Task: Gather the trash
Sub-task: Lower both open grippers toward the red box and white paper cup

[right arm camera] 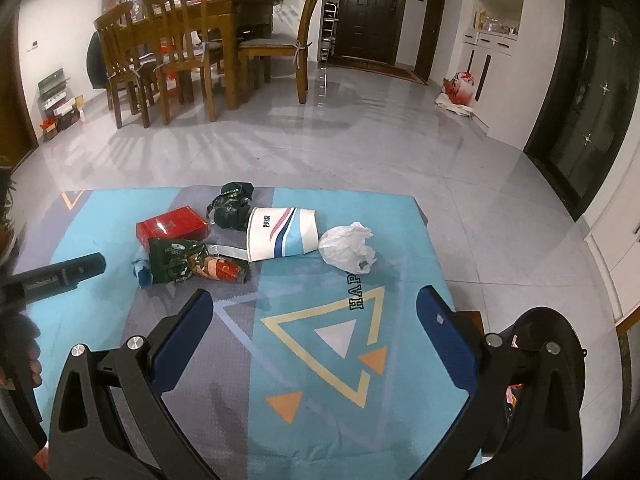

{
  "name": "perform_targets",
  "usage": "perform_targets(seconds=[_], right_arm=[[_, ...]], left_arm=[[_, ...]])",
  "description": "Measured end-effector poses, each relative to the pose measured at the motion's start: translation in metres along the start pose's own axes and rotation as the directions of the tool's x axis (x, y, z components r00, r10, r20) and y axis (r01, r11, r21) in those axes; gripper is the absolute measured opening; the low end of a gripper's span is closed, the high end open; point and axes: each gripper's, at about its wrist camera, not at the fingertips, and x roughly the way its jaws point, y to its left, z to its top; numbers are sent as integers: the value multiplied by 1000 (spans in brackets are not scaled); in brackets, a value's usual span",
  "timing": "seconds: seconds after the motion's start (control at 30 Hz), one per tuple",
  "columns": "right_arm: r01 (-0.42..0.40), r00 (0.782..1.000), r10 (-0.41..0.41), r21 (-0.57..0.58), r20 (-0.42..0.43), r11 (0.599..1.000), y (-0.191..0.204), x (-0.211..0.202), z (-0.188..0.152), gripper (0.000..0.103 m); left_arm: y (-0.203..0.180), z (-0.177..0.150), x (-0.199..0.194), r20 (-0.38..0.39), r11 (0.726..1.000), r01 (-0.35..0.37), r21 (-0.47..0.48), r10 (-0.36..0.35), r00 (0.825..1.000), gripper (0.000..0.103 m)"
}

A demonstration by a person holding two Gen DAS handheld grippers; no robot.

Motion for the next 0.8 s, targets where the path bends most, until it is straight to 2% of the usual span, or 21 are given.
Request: perform_targets(seconds=[0.2,0.8], right_arm=[[-8,1000,8,3,-3,1000,-1,-2,-1,100],[24,999,-22,41,-40,999,-20,5,-5,100]], left_arm=[[-16,-2,2,11,999,-9,52,8,1000,100],[-35,-5,8,0,996,-24,87,24,1000,100]])
